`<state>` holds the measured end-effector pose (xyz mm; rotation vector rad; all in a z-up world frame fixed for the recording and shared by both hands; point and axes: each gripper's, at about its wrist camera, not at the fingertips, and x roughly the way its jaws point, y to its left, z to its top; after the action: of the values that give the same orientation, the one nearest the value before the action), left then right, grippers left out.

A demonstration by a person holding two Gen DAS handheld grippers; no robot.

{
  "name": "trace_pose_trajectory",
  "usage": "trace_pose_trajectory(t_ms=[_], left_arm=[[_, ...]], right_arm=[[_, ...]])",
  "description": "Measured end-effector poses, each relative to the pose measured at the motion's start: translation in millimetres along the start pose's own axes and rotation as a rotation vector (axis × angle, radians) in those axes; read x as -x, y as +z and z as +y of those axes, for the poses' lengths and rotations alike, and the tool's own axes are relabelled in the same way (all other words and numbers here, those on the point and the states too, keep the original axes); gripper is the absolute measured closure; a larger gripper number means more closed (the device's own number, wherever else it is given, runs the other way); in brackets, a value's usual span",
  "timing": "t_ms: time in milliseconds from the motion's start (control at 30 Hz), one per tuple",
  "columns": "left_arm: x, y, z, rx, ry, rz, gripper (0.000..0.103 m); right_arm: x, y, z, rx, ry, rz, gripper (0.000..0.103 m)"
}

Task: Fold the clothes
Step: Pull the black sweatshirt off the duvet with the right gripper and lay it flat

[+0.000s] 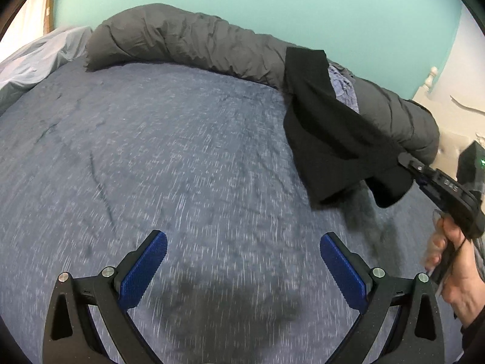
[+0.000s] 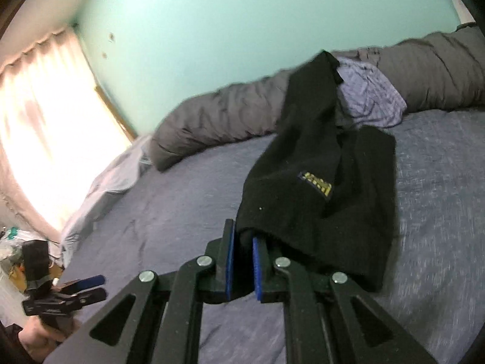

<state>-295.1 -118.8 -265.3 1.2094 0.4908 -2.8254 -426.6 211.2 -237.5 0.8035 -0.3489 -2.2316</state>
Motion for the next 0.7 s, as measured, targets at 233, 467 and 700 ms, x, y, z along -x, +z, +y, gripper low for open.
trace_pose_trajectory(t_ms=[233,467,700], left_arm=[[43,-33,7,0.021,-0.013,-0.042,0.0],[99,-65,16,-0.007,-0.009,-0.057,0.0],[162,-90,29,0.009,-0.002,-0.084,0.0]], right_arm=[[57,-30,57,0.055,0.065,-0.039,0.094],[116,-66,111,0.017,0.081,-0.076,0.094],[169,-108,180,0.042,0.121,-0.068,0.094]])
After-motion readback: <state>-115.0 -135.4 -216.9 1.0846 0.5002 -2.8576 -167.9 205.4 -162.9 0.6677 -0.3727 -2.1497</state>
